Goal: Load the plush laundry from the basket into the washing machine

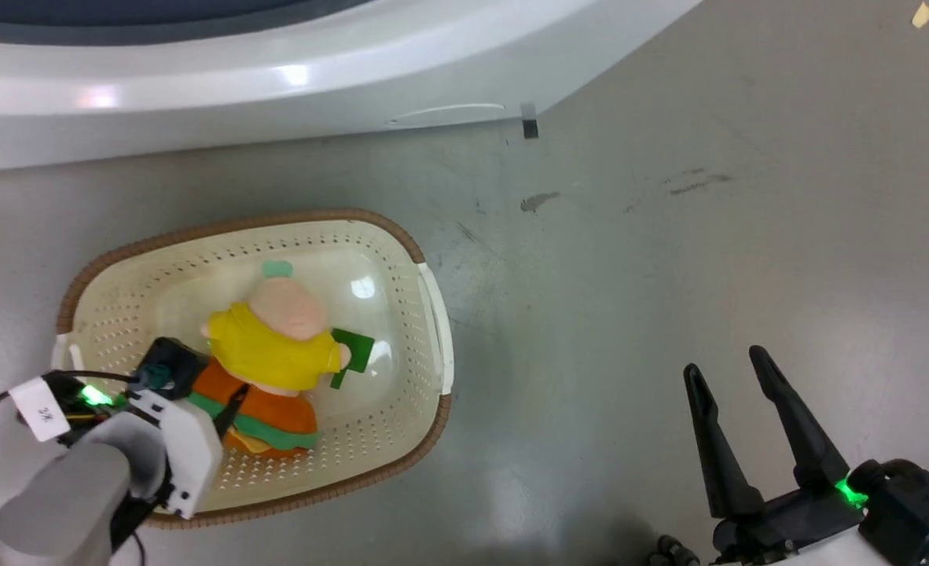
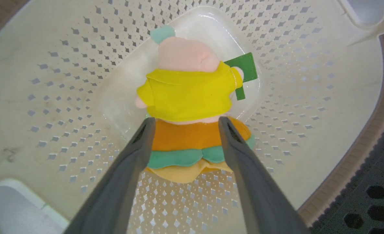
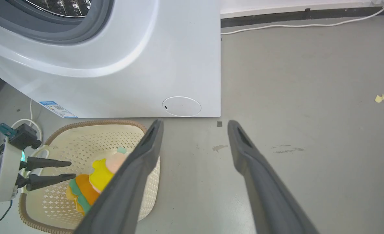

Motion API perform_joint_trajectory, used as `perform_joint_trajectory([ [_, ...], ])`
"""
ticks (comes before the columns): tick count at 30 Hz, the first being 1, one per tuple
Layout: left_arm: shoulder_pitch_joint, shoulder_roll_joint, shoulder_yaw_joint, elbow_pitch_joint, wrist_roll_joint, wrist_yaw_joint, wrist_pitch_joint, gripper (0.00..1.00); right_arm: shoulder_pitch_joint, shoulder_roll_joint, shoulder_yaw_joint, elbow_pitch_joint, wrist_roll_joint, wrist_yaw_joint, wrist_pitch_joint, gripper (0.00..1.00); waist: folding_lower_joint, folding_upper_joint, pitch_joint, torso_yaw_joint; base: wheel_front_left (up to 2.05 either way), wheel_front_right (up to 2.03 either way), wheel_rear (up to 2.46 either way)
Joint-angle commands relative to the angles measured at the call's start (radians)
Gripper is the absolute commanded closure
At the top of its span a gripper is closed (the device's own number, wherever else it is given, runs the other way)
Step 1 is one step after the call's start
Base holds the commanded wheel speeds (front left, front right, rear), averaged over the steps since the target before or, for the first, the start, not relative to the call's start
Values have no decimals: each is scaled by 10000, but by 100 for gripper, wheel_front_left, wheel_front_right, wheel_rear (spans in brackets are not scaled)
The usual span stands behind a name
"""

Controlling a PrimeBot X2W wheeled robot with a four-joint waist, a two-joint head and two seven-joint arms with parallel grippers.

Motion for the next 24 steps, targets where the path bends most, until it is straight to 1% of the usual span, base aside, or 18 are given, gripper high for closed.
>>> perform_joint_trajectory([
  [1, -480, 290, -354, 437, -4, -43, -240, 0, 106, -3, 126, -151, 231, -7, -109, 0, -1, -1, 290, -186, 0, 0, 0],
  [4, -703, 408, -671, 918, -116, -75, -413, 0, 119, -3, 177, -211, 350, -7, -171, 0, -1, -1, 528, -335, 0, 0, 0],
  [10, -1107, 798, -1311, 1284, -469, -140, -685, 0, 223, -4, 313, -339, 557, -8, -296, 0, -1, -1, 930, -641, 0, 0, 0],
  [15, -1462, 1067, -1834, 1375, -787, -194, -858, 0, 250, -4, 356, -440, 769, -8, -400, 0, -1, -1, 1262, -855, 0, 0, 0],
  [19, -1688, 1361, -2251, 1169, -1129, -237, -958, 0, 277, -4, 415, -543, 901, -8, -484, 0, -1, -1, 1530, -1017, 0, 0, 0],
  [21, -1770, 1458, -2355, 1159, -1144, -248, -978, 0, 278, -4, 431, -563, 938, -8, -505, 0, -1, -1, 1602, -1059, 0, 0, 0],
  [22, -1937, 1637, -2562, 1185, -1020, -270, -1042, 0, 273, -4, 474, -586, 1007, -9, -547, 0, -1, -1, 1734, -1145, 0, 0, 0],
  [24, -1996, 1709, -2665, 1192, -949, -281, -1071, 0, 264, -4, 506, -592, 1043, -9, -567, 0, -1, -1, 1794, -1195, 0, 0, 0],
])
